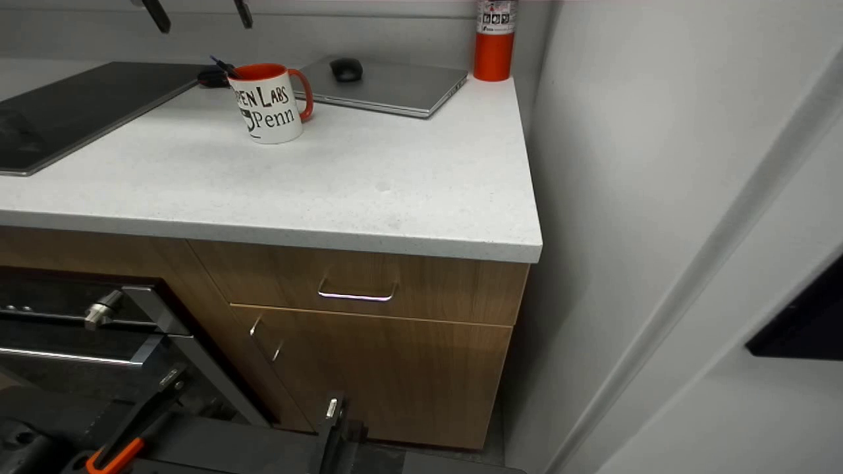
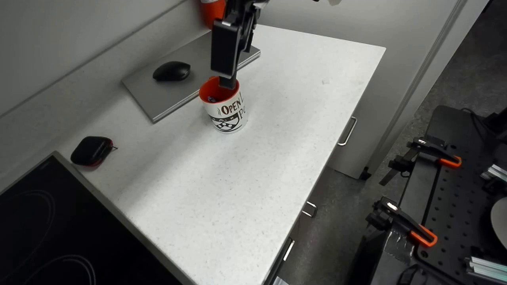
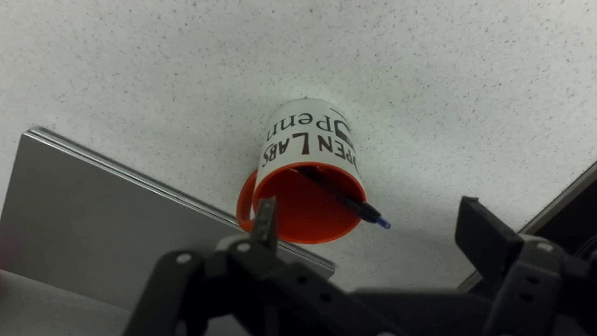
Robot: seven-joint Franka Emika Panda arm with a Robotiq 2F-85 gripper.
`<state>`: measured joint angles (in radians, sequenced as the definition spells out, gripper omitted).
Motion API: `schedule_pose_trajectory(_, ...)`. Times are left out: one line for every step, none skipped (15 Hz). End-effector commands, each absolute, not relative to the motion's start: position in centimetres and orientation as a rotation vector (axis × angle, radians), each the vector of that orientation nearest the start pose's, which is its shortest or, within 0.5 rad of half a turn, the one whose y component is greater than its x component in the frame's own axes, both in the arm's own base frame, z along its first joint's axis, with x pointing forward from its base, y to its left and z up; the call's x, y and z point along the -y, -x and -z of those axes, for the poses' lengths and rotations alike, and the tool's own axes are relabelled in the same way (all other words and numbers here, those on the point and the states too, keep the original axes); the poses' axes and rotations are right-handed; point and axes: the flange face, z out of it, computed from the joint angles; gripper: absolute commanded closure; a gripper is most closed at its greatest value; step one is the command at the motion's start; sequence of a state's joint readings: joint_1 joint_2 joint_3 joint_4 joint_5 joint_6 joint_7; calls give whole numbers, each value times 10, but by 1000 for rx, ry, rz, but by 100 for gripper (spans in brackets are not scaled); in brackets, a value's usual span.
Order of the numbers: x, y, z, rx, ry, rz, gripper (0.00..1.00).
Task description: Take the pen out of the mug and put it on the counter
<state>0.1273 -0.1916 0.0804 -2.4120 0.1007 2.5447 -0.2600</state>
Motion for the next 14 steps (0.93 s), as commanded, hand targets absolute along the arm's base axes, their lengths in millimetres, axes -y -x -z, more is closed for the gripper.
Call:
schedule_pose_trajectory(-116,-490,-418,634,2996,511,0)
schedule_pose_trajectory(-120,-491,-416,647,2996,510,0)
schedule_pose_trajectory(-124,-492,-413,659,3000,507,0)
schedule_pose_trajectory(-127,-494,-410,672,3008,506,0)
schedule_pose_trajectory(-130,-496,-406,684,3018,503,0)
schedule_pose_trajectory(-134,-499,-401,699,3031,499,0)
schedule_pose_trajectory(-137,-501,-398,711,3045,493,0)
schedule_pose_trajectory(-140,-503,-393,720,3054,492,0)
schedule_pose_trajectory(-142,-505,-391,728,3062,491,0)
schedule_pose_trajectory(-144,-507,-389,732,3067,489,0)
schedule_pose_trajectory(-146,-510,-387,735,3072,489,0)
schedule_pose_trajectory(-148,-512,-385,738,3078,488,0)
schedule_pose_trajectory(-149,-514,-383,741,3084,490,0)
schedule_pose_trajectory(-151,-516,-382,744,3089,490,0)
